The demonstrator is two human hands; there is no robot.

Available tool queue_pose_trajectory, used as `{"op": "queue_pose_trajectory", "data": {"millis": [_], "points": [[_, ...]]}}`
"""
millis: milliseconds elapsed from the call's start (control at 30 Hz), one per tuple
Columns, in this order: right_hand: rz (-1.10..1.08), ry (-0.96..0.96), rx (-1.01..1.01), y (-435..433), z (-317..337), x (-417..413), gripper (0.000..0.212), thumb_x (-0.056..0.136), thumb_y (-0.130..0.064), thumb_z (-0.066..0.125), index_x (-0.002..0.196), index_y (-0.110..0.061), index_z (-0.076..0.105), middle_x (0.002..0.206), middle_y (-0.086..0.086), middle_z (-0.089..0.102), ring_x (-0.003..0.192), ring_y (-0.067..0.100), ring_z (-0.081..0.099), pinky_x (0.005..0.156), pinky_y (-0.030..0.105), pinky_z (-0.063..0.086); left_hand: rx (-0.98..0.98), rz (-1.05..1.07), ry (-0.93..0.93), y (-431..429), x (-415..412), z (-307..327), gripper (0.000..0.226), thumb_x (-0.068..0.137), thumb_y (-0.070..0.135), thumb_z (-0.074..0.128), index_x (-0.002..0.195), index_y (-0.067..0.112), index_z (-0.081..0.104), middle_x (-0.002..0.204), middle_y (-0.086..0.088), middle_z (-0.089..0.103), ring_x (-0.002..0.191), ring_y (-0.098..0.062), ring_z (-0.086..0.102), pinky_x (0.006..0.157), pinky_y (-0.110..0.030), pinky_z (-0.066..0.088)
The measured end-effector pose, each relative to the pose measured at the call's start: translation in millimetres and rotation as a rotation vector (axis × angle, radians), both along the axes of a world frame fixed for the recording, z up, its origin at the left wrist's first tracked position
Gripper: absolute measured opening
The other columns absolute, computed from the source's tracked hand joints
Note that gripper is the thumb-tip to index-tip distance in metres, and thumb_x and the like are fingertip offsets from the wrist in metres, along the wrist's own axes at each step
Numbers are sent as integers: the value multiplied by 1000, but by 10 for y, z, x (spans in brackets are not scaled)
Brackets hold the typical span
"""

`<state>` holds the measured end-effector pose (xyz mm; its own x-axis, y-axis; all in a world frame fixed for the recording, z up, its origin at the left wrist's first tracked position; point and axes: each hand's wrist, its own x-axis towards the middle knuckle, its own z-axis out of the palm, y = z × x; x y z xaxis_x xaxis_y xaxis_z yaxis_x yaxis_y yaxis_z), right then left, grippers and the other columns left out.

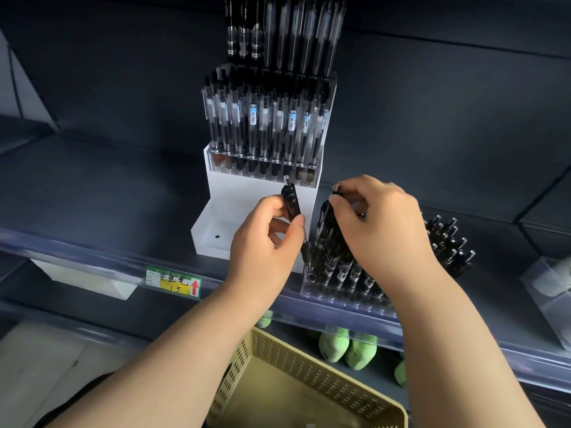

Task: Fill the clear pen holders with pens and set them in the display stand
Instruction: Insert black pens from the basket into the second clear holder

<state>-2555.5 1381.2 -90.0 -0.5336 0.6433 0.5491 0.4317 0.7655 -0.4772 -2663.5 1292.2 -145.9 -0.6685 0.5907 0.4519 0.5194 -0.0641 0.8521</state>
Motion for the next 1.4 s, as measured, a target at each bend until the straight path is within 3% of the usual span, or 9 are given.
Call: {"op": "queue_pose_trajectory", "data": {"millis": [400, 833, 1167, 1400], "points": [[-45, -15, 18, -4, -1, 22, 14, 87, -25, 61, 98, -19, 67, 84, -4, 68, 87, 24, 56, 78, 45, 47, -26, -18, 83, 19, 27, -67, 12, 83, 38, 56, 94, 32, 53, 83, 18, 61, 79, 1, 58, 62, -10, 44], [-48, -79, -1, -12, -10, 4, 18, 85, -23, 63, 103, -20, 67, 88, -6, 69, 90, 24, 56, 87, 45, 44, -29, 9, 45, 13, -19, -33, 12, 86, 30, 58, 98, 27, 56, 86, 16, 62, 80, 1, 58, 64, -12, 46], [-58, -78, 19, 16, -7, 44, 14, 85, -21, 64, 96, -22, 71, 88, -5, 70, 91, 22, 56, 82, 44, 47, -50, -27, 92, 59, 6, -77, 19, 82, 29, 65, 98, 18, 64, 83, 11, 64, 76, -1, 58, 64, -8, 44], [-54, -35, 24, 34, 7, 79, 11, 84, -20, 64, 91, -22, 71, 82, -8, 67, 84, 21, 55, 80, 41, 46, -68, -59, 38, 66, -4, -97, 15, 79, 24, 71, 90, 29, 61, 80, 17, 65, 73, 3, 60, 63, -8, 45]]}}
